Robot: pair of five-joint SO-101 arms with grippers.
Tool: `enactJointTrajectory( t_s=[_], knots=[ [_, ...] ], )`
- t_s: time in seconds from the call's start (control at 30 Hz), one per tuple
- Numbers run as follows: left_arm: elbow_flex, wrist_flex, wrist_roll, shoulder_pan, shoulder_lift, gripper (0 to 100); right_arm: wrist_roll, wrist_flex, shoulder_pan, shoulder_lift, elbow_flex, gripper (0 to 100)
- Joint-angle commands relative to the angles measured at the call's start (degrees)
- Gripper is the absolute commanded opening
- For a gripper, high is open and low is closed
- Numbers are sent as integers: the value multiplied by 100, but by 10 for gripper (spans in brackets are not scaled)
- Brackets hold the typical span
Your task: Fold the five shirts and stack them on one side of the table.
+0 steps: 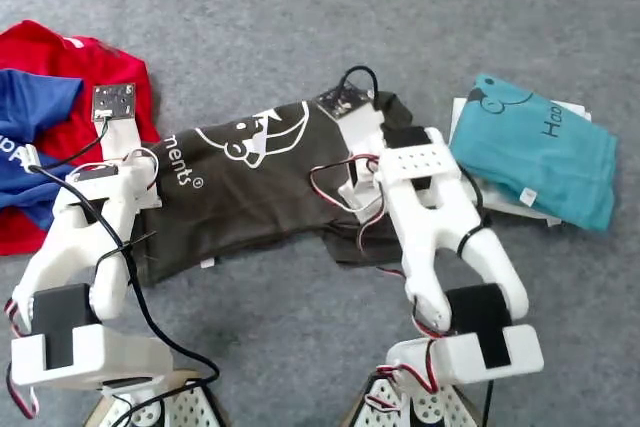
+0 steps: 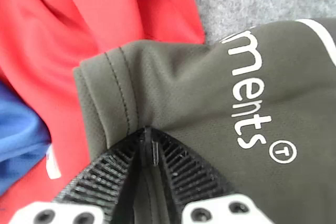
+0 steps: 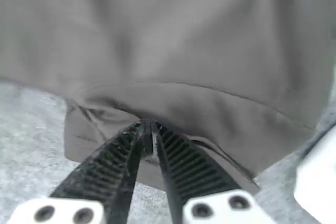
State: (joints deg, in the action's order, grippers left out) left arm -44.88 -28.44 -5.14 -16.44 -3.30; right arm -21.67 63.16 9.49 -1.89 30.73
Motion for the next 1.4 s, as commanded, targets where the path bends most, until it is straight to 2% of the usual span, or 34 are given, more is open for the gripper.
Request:
enactJointTrajectory(
  t_s=[0.0,0.2,0.37,0.5,0.67,0.87,1.2,1.3,1.37],
  knots=[
    [242,97,62,-66,-9,29,44,229,-62,4,-242,15],
    [233,97,62,-66,-9,29,18,774,70,4,-101,15],
    [233,97,62,-66,-9,29,-105,747,589,4,453,15],
    [233,97,62,-66,-9,29,9,1046,993,-224,347,15],
    [233,97,62,-66,-9,29,-97,1424,712,-1051,-242,15],
    [233,97,62,-66,-9,29,-369,1160,387,-1305,-462,15],
    [233,97,62,-66,-9,29,-360,-158,1046,-1297,1420,15],
    [233,97,62,-66,-9,29,-378,-422,905,-1349,1736,15],
    [268,18,62,-84,-18,29,-360,-123,624,-1429,1402,15]
  ],
)
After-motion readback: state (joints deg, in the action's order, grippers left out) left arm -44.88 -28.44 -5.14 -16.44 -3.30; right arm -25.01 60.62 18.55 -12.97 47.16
